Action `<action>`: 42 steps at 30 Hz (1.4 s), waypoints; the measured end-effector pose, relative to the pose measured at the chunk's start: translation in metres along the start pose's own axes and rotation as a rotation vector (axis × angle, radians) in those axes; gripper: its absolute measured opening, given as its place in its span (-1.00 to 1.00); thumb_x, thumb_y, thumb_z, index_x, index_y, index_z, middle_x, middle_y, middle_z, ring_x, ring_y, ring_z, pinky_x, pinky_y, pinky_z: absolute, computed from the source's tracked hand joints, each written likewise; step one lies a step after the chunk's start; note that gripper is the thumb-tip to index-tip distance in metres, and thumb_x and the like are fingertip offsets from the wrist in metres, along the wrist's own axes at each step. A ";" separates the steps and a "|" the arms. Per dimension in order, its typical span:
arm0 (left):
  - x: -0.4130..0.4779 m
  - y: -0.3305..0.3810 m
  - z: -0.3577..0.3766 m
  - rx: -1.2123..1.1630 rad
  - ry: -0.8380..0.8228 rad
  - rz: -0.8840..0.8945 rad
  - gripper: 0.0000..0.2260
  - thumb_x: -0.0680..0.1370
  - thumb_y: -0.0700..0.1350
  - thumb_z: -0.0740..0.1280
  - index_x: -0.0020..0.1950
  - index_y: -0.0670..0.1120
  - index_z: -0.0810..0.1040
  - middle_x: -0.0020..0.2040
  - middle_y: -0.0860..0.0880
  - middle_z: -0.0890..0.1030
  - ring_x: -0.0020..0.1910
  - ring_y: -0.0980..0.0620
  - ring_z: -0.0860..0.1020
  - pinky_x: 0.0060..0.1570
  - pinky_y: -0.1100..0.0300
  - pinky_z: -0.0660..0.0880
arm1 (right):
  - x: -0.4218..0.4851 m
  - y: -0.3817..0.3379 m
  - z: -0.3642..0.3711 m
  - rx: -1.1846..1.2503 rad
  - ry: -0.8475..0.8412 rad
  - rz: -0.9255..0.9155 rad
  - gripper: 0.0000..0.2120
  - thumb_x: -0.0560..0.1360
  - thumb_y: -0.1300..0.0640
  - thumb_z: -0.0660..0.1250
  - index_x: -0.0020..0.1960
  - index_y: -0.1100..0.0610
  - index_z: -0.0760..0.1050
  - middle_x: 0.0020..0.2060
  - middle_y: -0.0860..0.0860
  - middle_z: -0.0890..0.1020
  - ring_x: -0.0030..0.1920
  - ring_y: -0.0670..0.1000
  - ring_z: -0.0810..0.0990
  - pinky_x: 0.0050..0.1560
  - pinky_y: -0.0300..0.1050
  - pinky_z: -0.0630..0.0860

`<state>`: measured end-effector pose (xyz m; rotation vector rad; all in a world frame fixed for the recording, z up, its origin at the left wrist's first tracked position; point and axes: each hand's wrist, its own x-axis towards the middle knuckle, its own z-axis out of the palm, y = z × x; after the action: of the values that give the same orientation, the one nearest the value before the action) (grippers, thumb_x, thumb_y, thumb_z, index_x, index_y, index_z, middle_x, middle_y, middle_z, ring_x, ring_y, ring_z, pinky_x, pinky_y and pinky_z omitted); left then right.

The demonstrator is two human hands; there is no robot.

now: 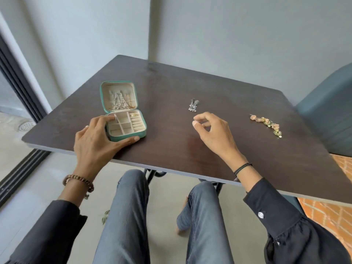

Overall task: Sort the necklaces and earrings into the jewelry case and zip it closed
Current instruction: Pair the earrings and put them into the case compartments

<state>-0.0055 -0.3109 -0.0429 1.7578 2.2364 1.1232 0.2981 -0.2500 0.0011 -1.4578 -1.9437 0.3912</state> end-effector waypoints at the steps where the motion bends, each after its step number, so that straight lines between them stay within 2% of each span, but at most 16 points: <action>1: 0.000 0.002 -0.001 -0.012 0.003 -0.002 -0.24 0.25 0.47 0.45 0.31 0.07 0.49 0.34 0.01 0.53 0.27 -0.09 0.55 0.29 -0.03 0.35 | -0.001 0.008 -0.008 -0.006 0.018 0.020 -0.84 0.60 0.08 0.36 0.13 0.11 0.64 0.02 -0.05 0.69 -0.09 -0.11 0.66 -0.10 -0.55 0.38; 4: 0.001 0.006 -0.001 -0.046 0.012 -0.027 -0.26 0.21 0.43 0.50 0.27 0.07 0.54 0.32 0.01 0.55 0.24 -0.11 0.56 0.28 -0.06 0.39 | -0.005 0.027 -0.024 -0.012 0.054 0.071 -0.85 0.59 0.11 0.37 0.10 0.12 0.65 -0.01 -0.04 0.71 -0.08 -0.08 0.67 -0.12 -0.57 0.38; 6: 0.000 0.007 0.000 -0.071 0.016 -0.045 -0.26 0.19 0.42 0.52 0.25 0.09 0.56 0.30 0.03 0.56 0.22 -0.11 0.57 0.17 -0.05 0.44 | -0.006 0.037 -0.029 -0.010 0.068 0.101 -0.86 0.59 0.11 0.36 0.09 0.10 0.65 -0.03 -0.03 0.72 -0.08 -0.08 0.68 -0.13 -0.54 0.42; 9: 0.000 0.008 0.001 -0.100 0.020 -0.047 -0.28 0.18 0.38 0.55 0.24 0.07 0.58 0.28 0.03 0.58 0.21 -0.09 0.58 0.03 0.04 0.42 | -0.009 0.047 -0.031 -0.011 0.072 0.121 -0.86 0.59 0.08 0.36 0.09 0.07 0.64 -0.05 -0.05 0.72 -0.08 -0.08 0.70 -0.04 -0.26 0.58; 10: 0.001 0.009 0.001 -0.103 0.020 -0.044 -0.29 0.18 0.37 0.56 0.23 0.06 0.59 0.27 0.02 0.59 0.20 -0.09 0.58 0.03 0.06 0.41 | -0.010 0.048 -0.030 -0.006 0.074 0.124 -0.86 0.59 0.07 0.36 0.08 0.06 0.64 -0.06 -0.05 0.72 -0.09 -0.08 0.70 -0.04 -0.16 0.62; 12: 0.001 0.010 0.000 -0.107 0.024 -0.030 -0.28 0.18 0.37 0.56 0.23 0.04 0.60 0.25 0.00 0.60 0.19 -0.09 0.59 0.05 0.05 0.44 | -0.011 0.049 -0.029 0.006 0.077 0.125 -0.86 0.59 0.07 0.36 0.08 0.06 0.64 -0.08 -0.05 0.72 -0.10 -0.09 0.69 -0.06 -0.09 0.64; 15: 0.002 0.010 -0.001 -0.124 0.029 -0.009 -0.27 0.17 0.37 0.57 0.23 0.04 0.62 0.23 -0.01 0.62 0.17 -0.08 0.60 0.12 0.02 0.49 | -0.011 0.046 -0.026 0.022 0.075 0.126 -0.87 0.59 0.07 0.36 0.08 0.06 0.64 -0.09 -0.05 0.71 -0.11 -0.10 0.69 -0.07 -0.16 0.61; 21: 0.003 0.017 0.003 -0.170 0.039 0.011 -0.23 0.17 0.33 0.61 0.29 0.01 0.63 0.25 -0.01 0.63 0.17 -0.04 0.61 0.17 0.09 0.49 | -0.012 0.041 -0.022 0.031 0.048 0.106 -0.86 0.59 0.07 0.35 0.10 0.07 0.64 -0.10 -0.07 0.70 -0.09 -0.11 0.67 -0.20 -0.49 0.45; 30: 0.001 0.063 0.018 -0.275 -0.025 0.142 -0.07 0.18 0.33 0.60 0.43 -0.12 0.54 0.31 0.00 0.58 0.17 0.13 0.55 0.21 0.31 0.44 | -0.013 0.045 -0.028 0.032 0.070 0.103 -0.86 0.59 0.06 0.36 0.10 0.05 0.64 -0.04 -0.08 0.70 -0.08 -0.14 0.67 -0.18 -0.56 0.39; 34: 0.000 0.103 0.035 -0.344 -0.101 0.204 -0.05 0.17 0.35 0.60 0.44 -0.10 0.53 0.30 0.05 0.58 0.16 0.20 0.56 0.15 0.54 0.36 | -0.017 0.053 -0.040 0.029 0.097 0.112 -0.86 0.59 0.09 0.36 0.11 0.08 0.64 -0.06 -0.09 0.69 -0.08 -0.12 0.66 -0.18 -0.57 0.39; 38: -0.004 0.140 0.060 -0.389 -0.175 0.261 -0.02 0.14 0.40 0.58 0.43 -0.10 0.54 0.29 0.07 0.58 0.18 0.22 0.56 0.26 0.40 0.44 | -0.021 0.067 -0.055 0.010 0.136 0.128 -0.87 0.59 0.12 0.37 0.10 0.10 0.65 -0.07 -0.09 0.70 -0.11 -0.13 0.65 -0.15 -0.58 0.37; 42: -0.011 0.168 0.086 -0.417 -0.234 0.294 -0.03 0.15 0.37 0.61 0.43 -0.10 0.54 0.31 0.06 0.57 0.23 0.18 0.55 0.31 0.31 0.45 | -0.027 0.087 -0.072 -0.016 0.158 0.162 -0.87 0.60 0.10 0.37 0.11 0.08 0.64 -0.06 -0.12 0.69 -0.12 -0.26 0.61 -0.16 -0.60 0.36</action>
<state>0.1758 -0.2670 -0.0111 1.9440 1.5142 1.2443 0.4133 -0.2572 -0.0072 -1.6121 -1.7147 0.3217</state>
